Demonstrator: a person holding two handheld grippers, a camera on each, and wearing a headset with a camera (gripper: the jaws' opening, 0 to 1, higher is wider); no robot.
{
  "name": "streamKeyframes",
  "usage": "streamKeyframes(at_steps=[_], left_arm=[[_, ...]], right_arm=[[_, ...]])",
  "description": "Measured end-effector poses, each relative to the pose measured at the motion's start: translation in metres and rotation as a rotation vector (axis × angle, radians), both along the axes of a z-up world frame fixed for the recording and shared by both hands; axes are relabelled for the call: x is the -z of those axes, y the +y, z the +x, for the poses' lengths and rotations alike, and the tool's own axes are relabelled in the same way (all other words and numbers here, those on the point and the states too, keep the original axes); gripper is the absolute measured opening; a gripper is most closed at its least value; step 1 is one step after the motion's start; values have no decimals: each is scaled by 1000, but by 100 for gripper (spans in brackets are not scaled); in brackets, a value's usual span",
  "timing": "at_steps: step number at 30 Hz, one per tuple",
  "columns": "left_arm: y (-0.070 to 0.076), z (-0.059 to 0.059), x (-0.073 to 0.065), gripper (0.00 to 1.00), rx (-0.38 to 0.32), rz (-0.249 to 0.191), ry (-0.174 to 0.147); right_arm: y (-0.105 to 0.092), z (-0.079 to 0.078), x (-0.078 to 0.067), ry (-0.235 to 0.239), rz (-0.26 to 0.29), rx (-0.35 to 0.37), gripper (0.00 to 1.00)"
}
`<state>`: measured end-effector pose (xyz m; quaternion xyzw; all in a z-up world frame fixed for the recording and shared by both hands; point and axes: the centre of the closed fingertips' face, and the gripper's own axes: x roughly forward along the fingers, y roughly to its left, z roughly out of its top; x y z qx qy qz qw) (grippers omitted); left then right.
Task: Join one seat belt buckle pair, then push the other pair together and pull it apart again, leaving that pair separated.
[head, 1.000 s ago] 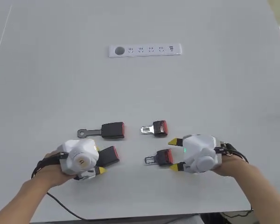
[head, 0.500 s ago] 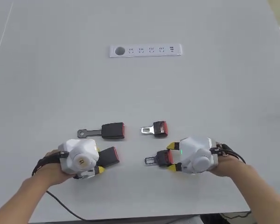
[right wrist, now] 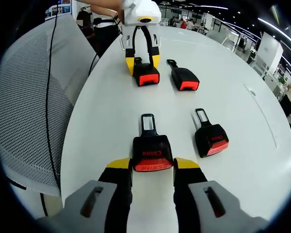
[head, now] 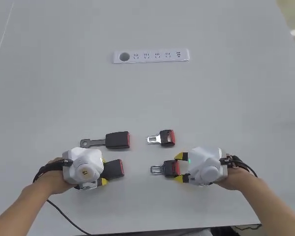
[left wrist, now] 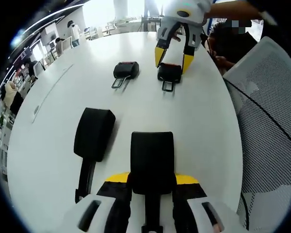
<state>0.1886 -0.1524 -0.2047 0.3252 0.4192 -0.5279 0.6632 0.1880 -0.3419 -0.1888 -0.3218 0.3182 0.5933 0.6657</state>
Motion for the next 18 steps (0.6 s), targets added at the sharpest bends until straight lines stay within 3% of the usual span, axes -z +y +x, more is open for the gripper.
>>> streamKeyframes(at_steps=[10,18], left_arm=[[1,0,1,33,97,21,4],[2,0,0,33,119,26,7]], right_arm=[[3,1,-6,4,17,22,30],[5,0,-10,2,23,25,30]])
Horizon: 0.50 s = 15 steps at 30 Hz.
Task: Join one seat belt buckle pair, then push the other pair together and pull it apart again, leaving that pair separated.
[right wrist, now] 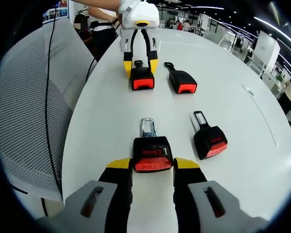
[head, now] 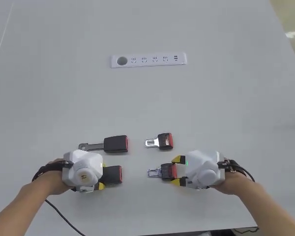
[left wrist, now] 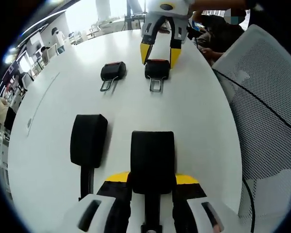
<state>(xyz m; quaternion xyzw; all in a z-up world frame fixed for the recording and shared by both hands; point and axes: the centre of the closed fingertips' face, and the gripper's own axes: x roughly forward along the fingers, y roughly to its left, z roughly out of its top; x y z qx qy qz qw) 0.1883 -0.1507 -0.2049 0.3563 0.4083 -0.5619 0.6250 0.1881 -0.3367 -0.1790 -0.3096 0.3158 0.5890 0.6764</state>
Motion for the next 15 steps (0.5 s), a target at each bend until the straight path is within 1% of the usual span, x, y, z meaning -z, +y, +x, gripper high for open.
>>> streamKeyframes(at_steps=[4,6,9,15], left_arm=[[0,0,0,33,2,2,1],[0,0,1,33,3,3,1],[0,1,0,33,2,4,2],[-1,0,0,33,-3,4,5]], right_arm=[[2,1,-1,-4,5,0,30],[4,2,1,-7,7,-1,30],[7,2,-1,-7,12,0,30],[15,3,3,-5,18,-8,30]])
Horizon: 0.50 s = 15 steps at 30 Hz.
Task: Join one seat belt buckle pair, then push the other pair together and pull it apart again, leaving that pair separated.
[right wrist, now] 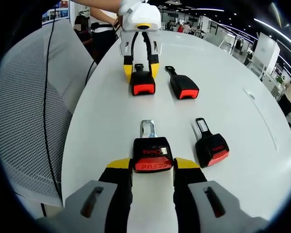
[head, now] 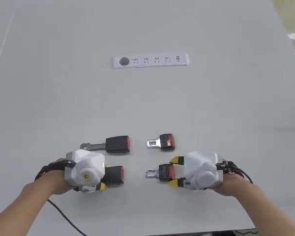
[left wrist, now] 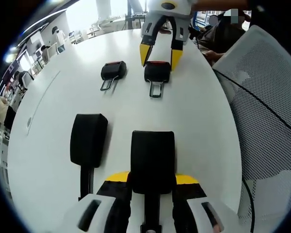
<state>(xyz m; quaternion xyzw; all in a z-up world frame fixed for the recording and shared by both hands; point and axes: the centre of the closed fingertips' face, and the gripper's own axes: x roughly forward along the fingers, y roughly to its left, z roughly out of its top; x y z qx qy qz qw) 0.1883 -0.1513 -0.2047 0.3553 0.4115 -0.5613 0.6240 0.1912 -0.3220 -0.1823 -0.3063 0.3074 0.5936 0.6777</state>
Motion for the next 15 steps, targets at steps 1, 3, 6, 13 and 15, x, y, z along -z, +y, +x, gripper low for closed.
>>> streamKeyframes(at_steps=[1,3,6,13,15], left_arm=[[0,0,0,33,-2,0,1],[1,0,1,33,-2,1,1],[1,-1,1,33,-3,4,3],[0,-2,-1,33,0,11,6],[0,-2,-1,33,1,14,7]], right_arm=[[2,0,0,1,0,-1,30],[4,0,-1,2,1,-3,30],[8,0,-2,1,3,-5,30],[16,2,2,-3,8,-11,30],[19,2,2,-3,9,-15,30]])
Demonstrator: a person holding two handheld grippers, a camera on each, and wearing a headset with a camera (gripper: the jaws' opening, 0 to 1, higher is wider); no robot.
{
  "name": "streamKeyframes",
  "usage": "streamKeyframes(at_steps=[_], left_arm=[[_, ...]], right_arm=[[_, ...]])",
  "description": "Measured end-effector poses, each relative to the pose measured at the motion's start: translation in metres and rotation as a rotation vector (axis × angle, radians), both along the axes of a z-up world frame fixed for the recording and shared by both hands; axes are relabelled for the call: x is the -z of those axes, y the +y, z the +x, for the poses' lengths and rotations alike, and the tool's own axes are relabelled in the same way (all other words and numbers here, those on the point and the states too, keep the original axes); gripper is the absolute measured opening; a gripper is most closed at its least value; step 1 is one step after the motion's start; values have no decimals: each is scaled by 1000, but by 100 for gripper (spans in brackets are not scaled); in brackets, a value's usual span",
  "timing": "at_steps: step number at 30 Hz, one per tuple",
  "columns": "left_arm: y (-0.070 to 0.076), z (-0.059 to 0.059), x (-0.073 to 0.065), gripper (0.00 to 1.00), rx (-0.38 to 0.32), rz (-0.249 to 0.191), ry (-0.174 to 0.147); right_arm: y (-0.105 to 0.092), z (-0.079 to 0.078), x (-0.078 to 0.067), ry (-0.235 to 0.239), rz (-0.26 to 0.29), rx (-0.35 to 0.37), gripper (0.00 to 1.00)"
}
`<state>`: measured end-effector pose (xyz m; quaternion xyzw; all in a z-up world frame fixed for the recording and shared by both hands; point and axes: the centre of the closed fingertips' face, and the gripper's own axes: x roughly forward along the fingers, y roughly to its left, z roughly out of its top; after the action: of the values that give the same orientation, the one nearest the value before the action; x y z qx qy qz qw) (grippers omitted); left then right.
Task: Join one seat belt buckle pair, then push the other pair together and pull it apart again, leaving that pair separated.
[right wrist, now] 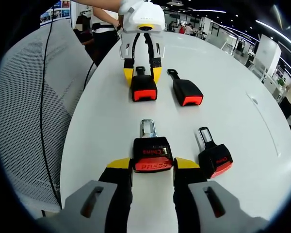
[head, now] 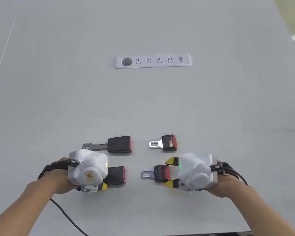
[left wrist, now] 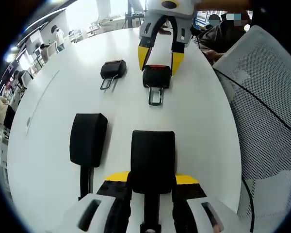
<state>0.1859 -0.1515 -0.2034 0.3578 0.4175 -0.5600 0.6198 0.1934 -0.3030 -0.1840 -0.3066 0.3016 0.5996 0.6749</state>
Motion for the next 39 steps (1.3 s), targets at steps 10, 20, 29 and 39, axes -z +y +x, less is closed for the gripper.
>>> streamKeyframes(at_steps=[10,20,29,39], left_arm=[[1,0,2,33,0,5,2],[3,0,4,33,2,8,3],[1,-1,3,33,3,9,4],[0,-2,-1,33,3,9,4]], right_arm=[[13,-2,3,2,6,-18,30],[25,-4,4,-2,12,-26,30],[35,-5,0,-13,13,-34,30],[43,-7,-2,-15,15,-40,30]])
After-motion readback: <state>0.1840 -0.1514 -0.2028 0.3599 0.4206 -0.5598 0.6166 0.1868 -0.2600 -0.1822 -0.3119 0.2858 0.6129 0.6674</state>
